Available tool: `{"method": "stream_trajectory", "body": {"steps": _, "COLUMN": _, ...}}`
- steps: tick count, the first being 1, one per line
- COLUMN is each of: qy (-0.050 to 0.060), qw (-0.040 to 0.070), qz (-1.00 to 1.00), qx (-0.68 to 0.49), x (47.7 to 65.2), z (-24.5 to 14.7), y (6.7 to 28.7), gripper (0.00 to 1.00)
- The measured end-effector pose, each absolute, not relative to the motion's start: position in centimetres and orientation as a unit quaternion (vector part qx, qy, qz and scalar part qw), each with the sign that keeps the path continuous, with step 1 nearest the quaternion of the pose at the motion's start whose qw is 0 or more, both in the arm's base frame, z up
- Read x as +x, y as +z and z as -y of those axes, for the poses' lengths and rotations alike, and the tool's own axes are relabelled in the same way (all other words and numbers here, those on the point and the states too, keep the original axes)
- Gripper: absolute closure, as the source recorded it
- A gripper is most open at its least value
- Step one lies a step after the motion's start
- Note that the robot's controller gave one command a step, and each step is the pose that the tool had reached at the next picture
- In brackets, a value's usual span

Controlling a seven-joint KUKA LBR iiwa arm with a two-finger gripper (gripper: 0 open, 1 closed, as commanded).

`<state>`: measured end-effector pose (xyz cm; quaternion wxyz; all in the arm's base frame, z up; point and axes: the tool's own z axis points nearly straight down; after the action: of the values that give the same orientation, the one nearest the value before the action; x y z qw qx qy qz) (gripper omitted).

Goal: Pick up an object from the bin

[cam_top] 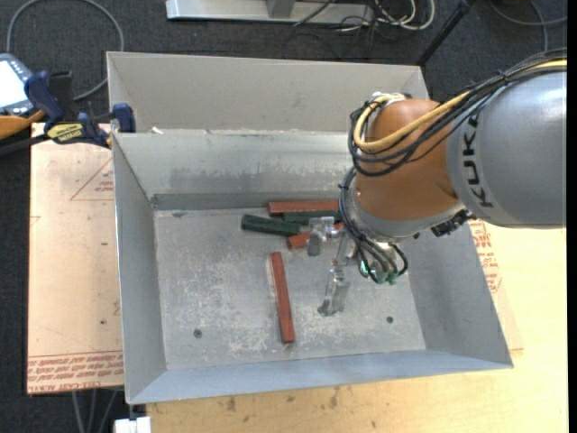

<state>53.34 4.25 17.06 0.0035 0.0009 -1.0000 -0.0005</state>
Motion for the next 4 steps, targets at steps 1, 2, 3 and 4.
{"method": "stream_trajectory", "body": {"steps": 1, "qy": -0.001, "qw": 0.001, "qz": 0.918, "qx": 0.395, "x": 52.0, "z": -8.5, "y": 6.8, "gripper": 0.0}}
{"method": "stream_trajectory", "body": {"steps": 2, "qy": 0.0, "qw": -0.003, "qz": 0.914, "qx": 0.405, "x": 53.1, "z": -9.4, "y": 10.2, "gripper": 0.0}}
{"method": "stream_trajectory", "body": {"steps": 3, "qy": -0.001, "qw": -0.002, "qz": 0.849, "qx": 0.528, "x": 53.9, "z": -9.2, "y": 10.0, "gripper": 0.0}}
{"method": "stream_trajectory", "body": {"steps": 4, "qy": -0.001, "qw": 0.0, "qz": 0.802, "qx": 0.598, "x": 54.0, "z": -10.6, "y": 6.9, "gripper": 0.0}}
